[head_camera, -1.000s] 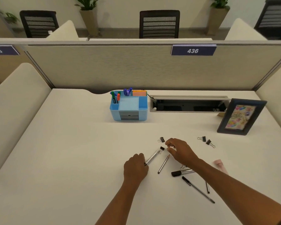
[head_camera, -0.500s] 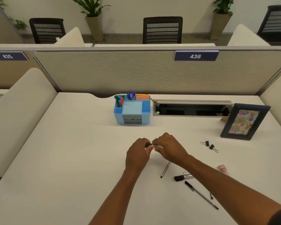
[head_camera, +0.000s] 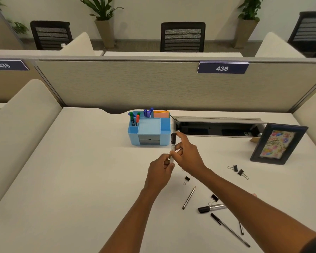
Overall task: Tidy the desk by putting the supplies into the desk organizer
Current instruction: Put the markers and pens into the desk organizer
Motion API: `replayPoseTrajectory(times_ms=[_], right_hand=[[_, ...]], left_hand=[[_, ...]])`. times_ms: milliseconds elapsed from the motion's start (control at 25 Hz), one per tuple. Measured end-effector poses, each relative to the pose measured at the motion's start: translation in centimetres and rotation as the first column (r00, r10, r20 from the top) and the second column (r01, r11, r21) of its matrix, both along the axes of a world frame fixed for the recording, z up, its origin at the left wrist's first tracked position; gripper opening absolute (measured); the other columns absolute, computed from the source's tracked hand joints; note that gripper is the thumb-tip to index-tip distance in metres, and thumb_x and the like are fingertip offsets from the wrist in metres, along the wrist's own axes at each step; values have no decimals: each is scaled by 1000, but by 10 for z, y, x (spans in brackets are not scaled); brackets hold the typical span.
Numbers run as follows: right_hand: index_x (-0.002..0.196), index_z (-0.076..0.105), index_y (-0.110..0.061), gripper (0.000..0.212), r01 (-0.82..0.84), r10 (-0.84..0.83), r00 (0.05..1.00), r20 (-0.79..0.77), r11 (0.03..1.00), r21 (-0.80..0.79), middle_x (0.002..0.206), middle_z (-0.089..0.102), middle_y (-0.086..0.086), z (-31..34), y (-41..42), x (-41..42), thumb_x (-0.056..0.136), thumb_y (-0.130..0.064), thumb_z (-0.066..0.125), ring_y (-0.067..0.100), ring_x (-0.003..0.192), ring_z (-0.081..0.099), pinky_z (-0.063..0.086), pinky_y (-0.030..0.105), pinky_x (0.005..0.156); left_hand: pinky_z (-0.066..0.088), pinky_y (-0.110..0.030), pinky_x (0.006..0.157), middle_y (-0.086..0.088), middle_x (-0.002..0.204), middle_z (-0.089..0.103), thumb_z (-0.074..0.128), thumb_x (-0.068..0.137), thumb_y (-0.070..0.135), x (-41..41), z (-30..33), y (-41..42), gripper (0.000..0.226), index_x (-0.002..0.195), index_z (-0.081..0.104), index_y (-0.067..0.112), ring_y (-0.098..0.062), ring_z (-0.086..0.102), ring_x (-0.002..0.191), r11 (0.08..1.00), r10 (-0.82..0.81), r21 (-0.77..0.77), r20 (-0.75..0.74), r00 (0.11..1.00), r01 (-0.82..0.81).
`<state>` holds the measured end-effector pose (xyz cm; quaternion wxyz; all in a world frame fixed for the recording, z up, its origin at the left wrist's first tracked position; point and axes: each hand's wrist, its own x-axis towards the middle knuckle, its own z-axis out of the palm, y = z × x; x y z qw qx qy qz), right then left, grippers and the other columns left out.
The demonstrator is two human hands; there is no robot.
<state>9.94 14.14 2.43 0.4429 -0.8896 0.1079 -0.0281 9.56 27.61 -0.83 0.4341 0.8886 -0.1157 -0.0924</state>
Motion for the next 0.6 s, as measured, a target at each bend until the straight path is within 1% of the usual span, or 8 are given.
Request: replayPoseTrajectory(times_ms=[80,120,200,280,320,400,480,600], right_hand=[[147,29,-28,64,36,-36,999,39,999,0,107,59,-9,3,-3,7,93,-24,63,12,81,66,54,21,77],[146,32,-27,60,65,-66,995,76,998,13,111,61,-6,4,-6,11,94,-23,62,14,86,67,57,26,80],[139,41,-24,48,115,-119,980,160,993,31,113,66,2,8,-11,21,95,-22,60,17,86,69,61,35,80],[130,48,-20,38,138,-140,964,225,990,27,108,67,4,12,-15,32,95,-21,60,17,84,69,61,34,78],[126,51,-19,33,148,-149,955,257,989,24,105,68,4,15,-18,39,94,-20,61,16,85,69,61,31,78],[118,56,-16,23,174,-168,932,322,985,12,99,69,2,22,-24,54,95,-18,60,13,84,68,61,30,76],[113,59,-15,18,215,-195,907,372,977,-12,94,71,3,28,-30,71,95,-18,59,12,82,69,60,29,74],[108,62,-16,16,270,-228,875,426,962,-40,89,72,2,33,-38,96,93,-20,60,15,79,69,59,31,73]], left_hand=[[52,-24,82,1,102,70,57,96,29,10,3,-2,22,114,61,18,-10,61,85,999,-20,29,36,999,19],[52,-24,82,1,101,69,57,96,29,15,4,-3,21,113,62,18,-10,60,85,999,-33,41,46,998,31],[54,-30,85,3,101,69,58,96,29,27,6,-2,21,113,63,19,-10,61,85,999,-43,25,66,997,41],[53,-36,92,2,113,67,56,96,33,40,8,-2,28,121,61,21,-12,61,99,1000,-25,-6,96,995,25],[49,-38,100,1,129,61,53,97,38,47,9,-2,38,131,55,22,-15,57,115,1000,-6,16,102,995,4],[34,-38,112,2,156,30,46,98,47,63,11,-1,59,149,31,22,-17,26,144,988,14,149,111,994,-31],[22,-39,116,1,162,5,45,98,47,83,13,1,71,154,11,21,-17,2,149,958,-8,285,131,991,-30],[5,-38,119,-2,162,-7,50,97,43,108,7,8,79,154,2,19,-21,-6,149,878,-108,475,95,990,51]])
